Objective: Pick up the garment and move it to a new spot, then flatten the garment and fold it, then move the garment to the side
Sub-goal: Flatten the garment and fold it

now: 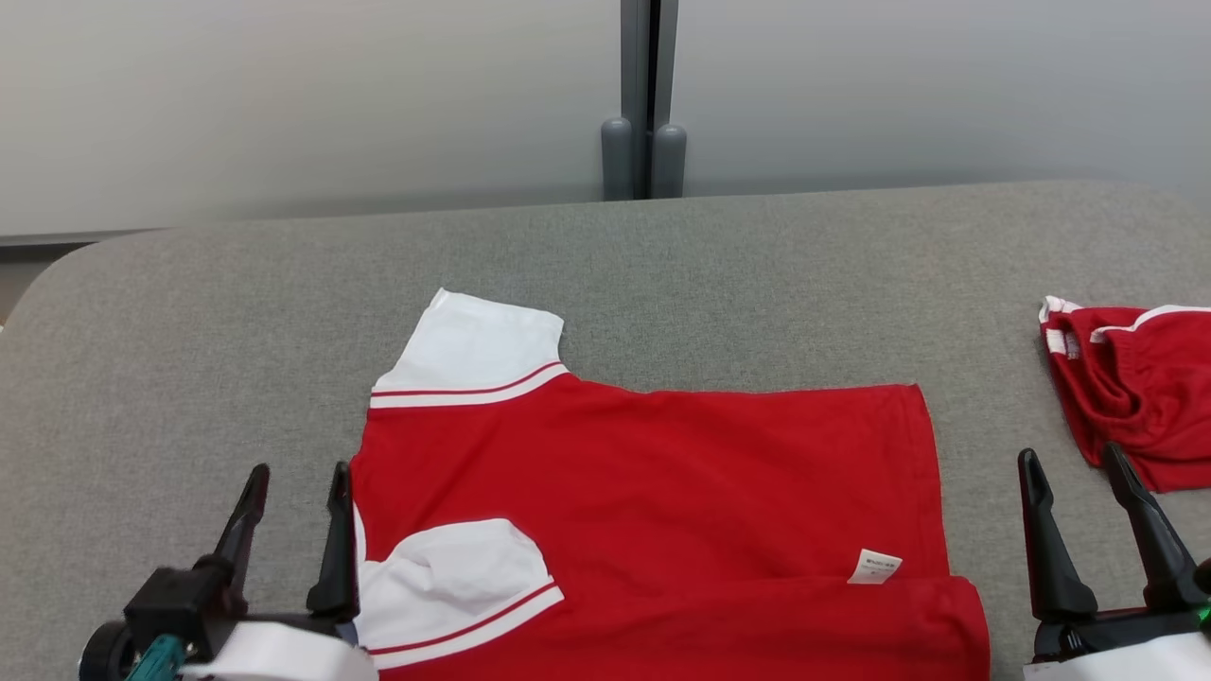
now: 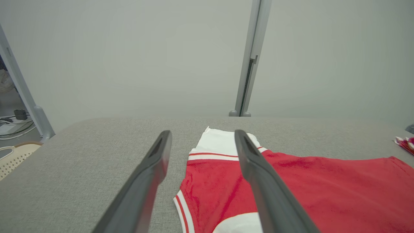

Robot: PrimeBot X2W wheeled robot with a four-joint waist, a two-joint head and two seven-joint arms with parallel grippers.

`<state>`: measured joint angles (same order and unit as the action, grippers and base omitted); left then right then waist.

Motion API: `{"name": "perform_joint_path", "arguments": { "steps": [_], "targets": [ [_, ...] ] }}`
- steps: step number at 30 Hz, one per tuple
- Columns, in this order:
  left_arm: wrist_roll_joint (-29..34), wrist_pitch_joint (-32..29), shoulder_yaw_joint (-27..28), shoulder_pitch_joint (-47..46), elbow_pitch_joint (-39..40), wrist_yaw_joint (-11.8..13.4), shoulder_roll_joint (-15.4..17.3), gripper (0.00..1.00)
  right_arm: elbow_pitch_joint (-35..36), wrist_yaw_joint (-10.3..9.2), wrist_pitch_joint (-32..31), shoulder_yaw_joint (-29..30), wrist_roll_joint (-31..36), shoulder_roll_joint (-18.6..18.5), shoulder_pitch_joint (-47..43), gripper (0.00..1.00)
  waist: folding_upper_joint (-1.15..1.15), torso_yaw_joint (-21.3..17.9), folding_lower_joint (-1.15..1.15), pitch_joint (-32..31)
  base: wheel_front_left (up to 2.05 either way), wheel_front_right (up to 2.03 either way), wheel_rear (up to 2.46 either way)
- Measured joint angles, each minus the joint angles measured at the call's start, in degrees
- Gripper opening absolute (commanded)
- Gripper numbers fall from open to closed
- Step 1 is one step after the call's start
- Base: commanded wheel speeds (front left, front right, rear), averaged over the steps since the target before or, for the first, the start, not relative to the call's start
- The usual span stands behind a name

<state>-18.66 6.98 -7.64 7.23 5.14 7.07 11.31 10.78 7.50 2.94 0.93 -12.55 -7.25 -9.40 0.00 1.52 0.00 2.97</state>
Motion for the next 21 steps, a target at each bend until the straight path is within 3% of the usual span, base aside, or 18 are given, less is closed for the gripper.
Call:
{"name": "perform_joint_path", "arguments": {
  "steps": [6,12,15,21],
  "targets": [
    [-1.7,-2.4,-3.1,-10.9,-7.0,-3.7,-1.7,1.00,1.3,0.00,-0.4,-0.5,0.0,0.3,1.8,1.00,0.00,0.0,0.00,3.9,0.00,0.00,0.00],
    [-3.6,-4.6,-4.5,-28.5,-21.7,-8.4,-2.9,1.00,1.5,0.00,0.0,-2.3,-0.2,0.3,6.2,1.00,0.00,-1.5,0.00,10.5,0.00,0.00,0.00],
    [-4.8,-6.4,-4.3,-39.4,-33.2,-11.2,-2.0,1.00,0.7,0.00,0.9,-3.6,-0.5,0.4,9.0,1.00,0.00,-3.2,0.00,15.2,0.00,0.00,0.00],
    [-5.2,-9.7,-5.2,-51.1,-48.4,-12.9,0.3,1.00,-1.6,0.00,2.3,-4.8,-1.1,0.6,11.7,1.00,0.00,-7.0,0.00,19.9,0.00,0.00,0.00]
  ]
}}
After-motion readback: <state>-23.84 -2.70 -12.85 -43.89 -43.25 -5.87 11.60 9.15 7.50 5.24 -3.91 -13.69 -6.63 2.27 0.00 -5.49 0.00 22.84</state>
